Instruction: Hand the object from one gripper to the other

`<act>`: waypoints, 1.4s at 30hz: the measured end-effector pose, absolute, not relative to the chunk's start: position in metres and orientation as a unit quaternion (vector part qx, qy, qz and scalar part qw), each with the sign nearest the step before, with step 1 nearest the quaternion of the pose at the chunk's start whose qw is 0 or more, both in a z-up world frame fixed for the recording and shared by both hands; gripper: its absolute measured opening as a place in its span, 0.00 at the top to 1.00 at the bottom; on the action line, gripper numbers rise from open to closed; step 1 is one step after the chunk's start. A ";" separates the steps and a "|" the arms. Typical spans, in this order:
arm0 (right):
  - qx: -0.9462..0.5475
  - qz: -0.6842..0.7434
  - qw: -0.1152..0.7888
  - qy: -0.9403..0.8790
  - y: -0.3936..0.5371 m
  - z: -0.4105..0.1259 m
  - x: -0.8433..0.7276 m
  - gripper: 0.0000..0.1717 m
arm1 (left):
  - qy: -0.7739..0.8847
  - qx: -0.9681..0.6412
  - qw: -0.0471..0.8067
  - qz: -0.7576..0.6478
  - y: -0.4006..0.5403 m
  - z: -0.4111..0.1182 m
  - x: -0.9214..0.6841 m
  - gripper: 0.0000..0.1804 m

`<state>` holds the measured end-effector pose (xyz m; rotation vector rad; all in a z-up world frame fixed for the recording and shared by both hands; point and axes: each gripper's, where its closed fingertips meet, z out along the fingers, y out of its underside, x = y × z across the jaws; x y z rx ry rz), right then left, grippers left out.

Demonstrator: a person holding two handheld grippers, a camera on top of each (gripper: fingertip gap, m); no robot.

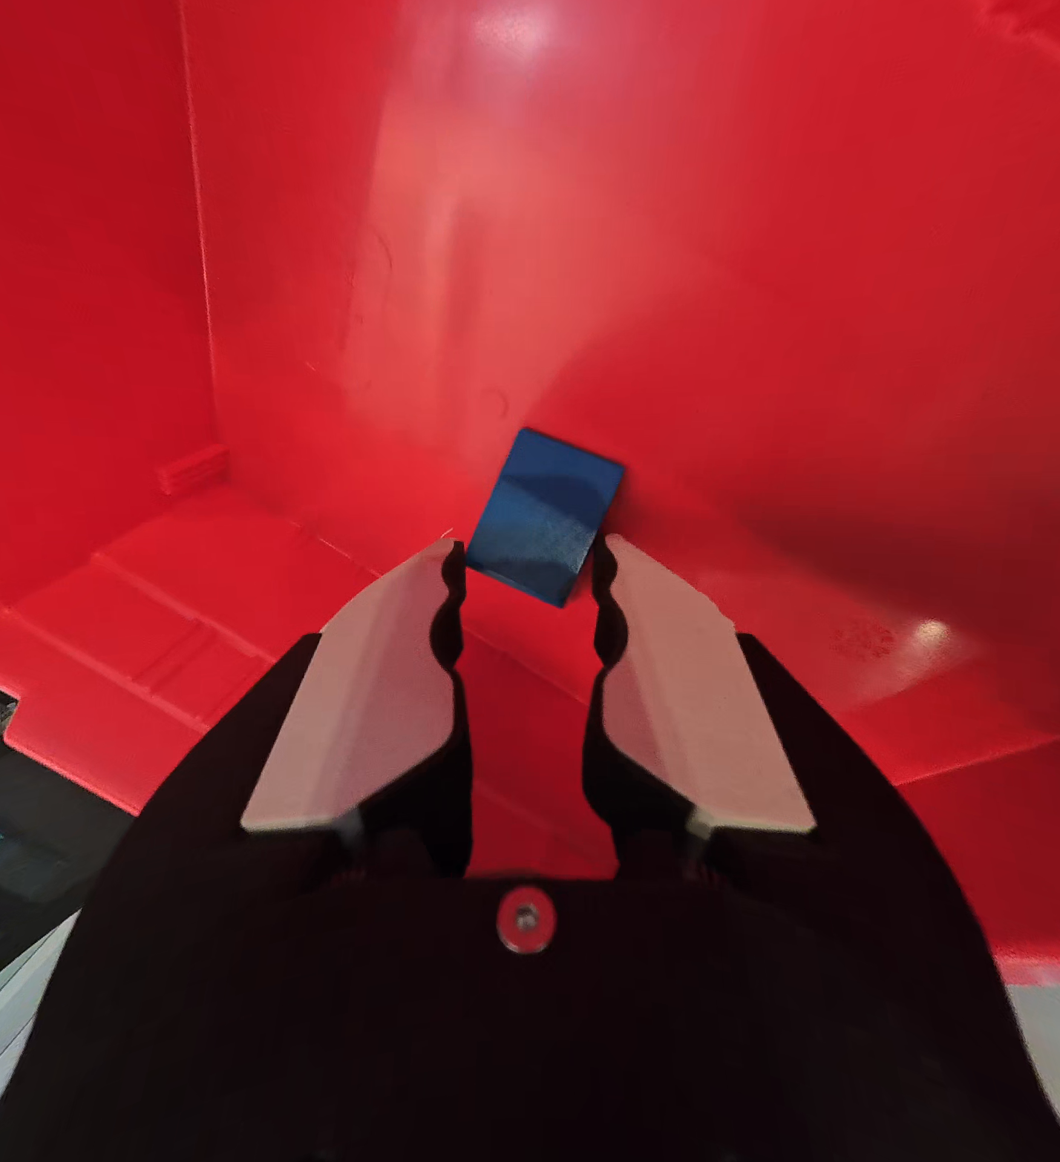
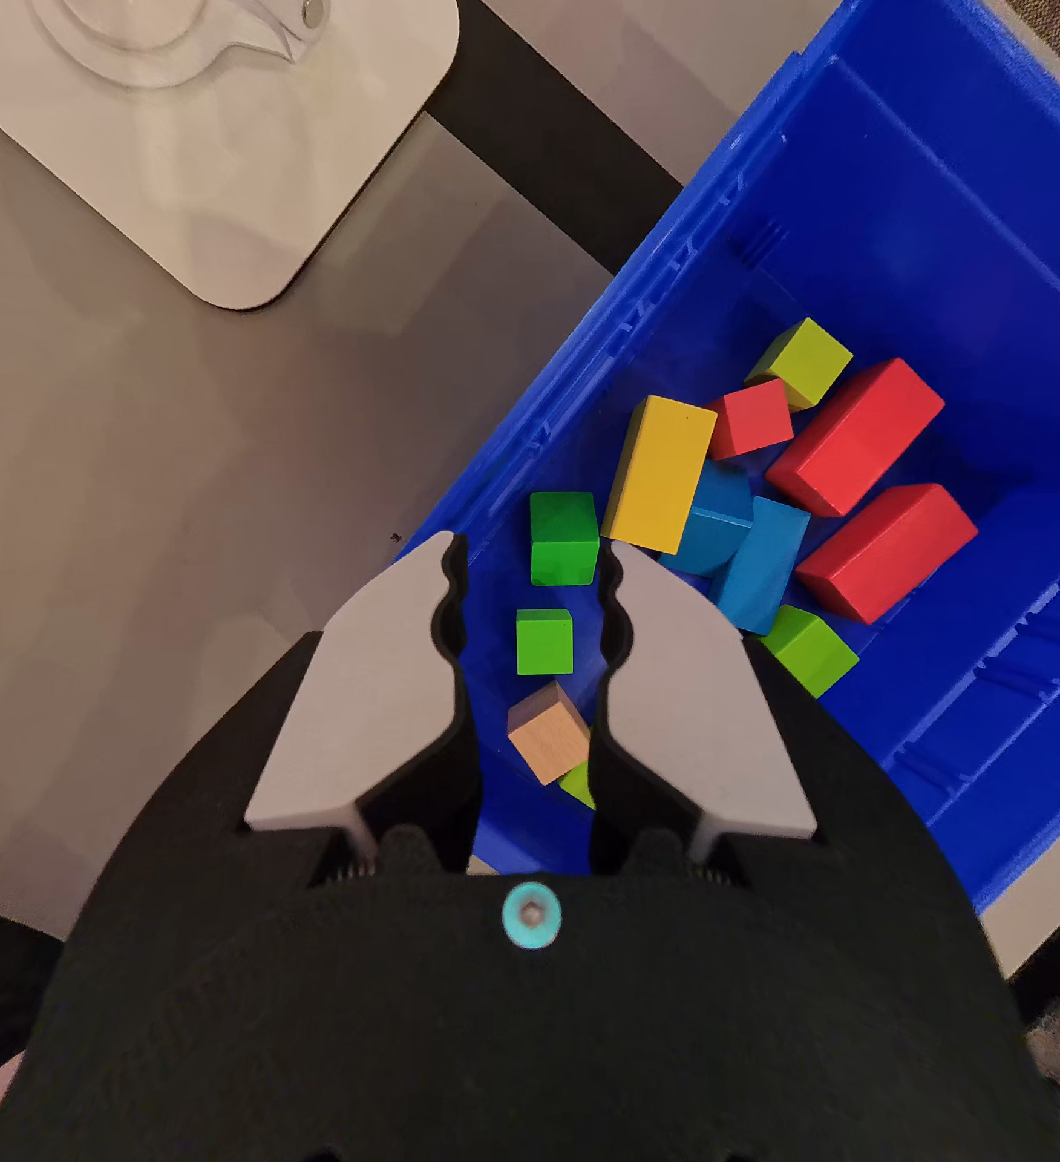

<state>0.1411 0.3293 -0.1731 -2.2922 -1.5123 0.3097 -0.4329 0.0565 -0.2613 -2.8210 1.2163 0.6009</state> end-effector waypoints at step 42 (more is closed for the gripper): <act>-0.421 0.360 0.349 -0.756 0.082 -0.071 -0.086 0.83 | 0.478 -0.836 0.258 0.071 0.084 -0.073 -0.092 0.81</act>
